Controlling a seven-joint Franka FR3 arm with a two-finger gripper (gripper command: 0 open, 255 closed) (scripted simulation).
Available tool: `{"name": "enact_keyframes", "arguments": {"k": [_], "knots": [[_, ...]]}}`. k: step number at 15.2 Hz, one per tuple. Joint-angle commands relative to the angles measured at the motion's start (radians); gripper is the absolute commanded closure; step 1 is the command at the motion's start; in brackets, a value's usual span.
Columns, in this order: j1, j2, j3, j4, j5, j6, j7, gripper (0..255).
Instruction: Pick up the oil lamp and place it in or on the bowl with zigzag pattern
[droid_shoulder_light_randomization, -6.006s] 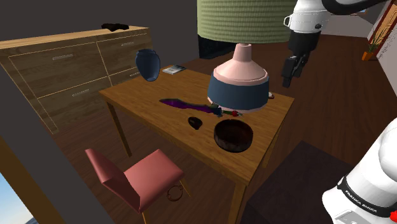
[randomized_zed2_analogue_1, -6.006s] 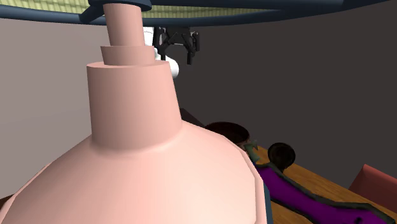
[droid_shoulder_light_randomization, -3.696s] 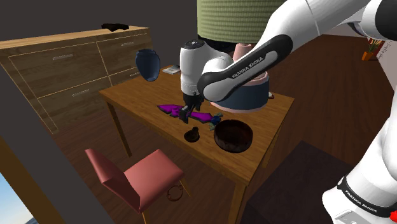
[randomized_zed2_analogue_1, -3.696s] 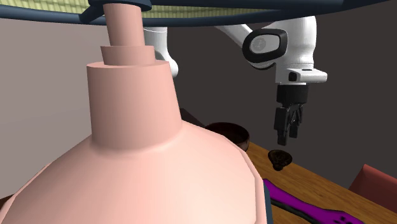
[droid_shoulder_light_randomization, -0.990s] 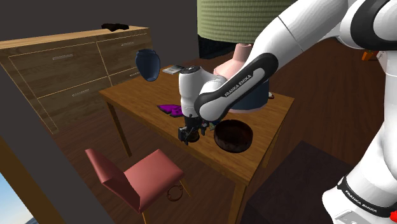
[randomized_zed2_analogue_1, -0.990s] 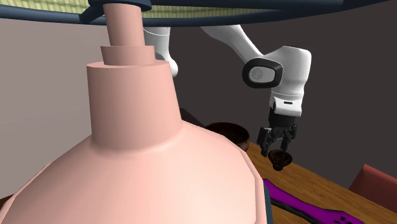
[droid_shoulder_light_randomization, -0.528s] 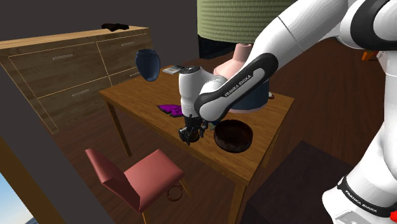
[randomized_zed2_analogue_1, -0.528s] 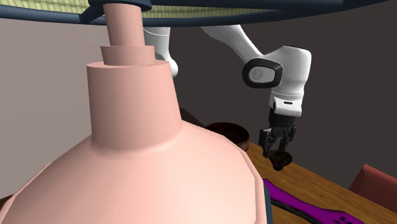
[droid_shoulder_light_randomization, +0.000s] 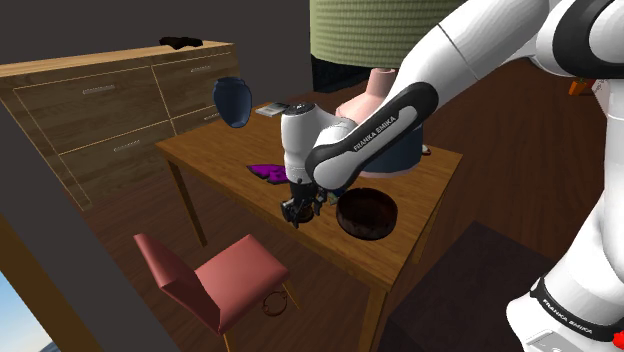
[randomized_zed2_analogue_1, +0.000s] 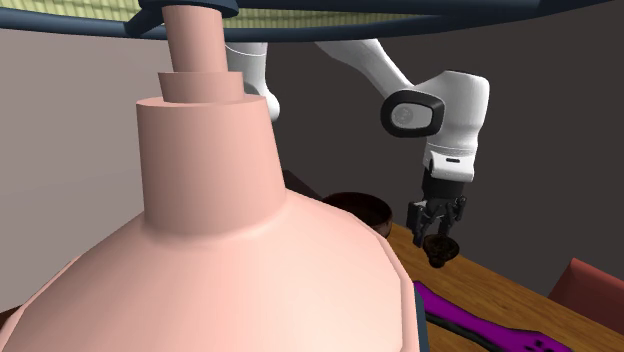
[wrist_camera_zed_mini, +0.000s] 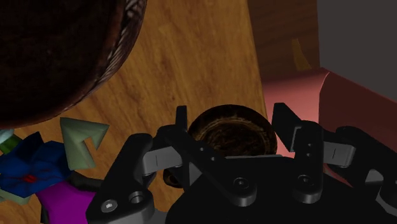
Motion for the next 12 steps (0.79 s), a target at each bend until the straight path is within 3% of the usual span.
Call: {"name": "enact_keyframes", "arguments": {"k": [1,7,8,12], "knots": [[-0.002,-0.013,0.004,0.004,0.007,-0.016,-0.005,255],[-0.011,-0.047,0.013,0.013,0.026,-0.057,-0.022,255],[-0.011,-0.047,0.013,0.013,0.026,-0.057,-0.022,0],[-0.038,0.028,-0.027,0.154,0.087,-0.104,0.072,0]]}}
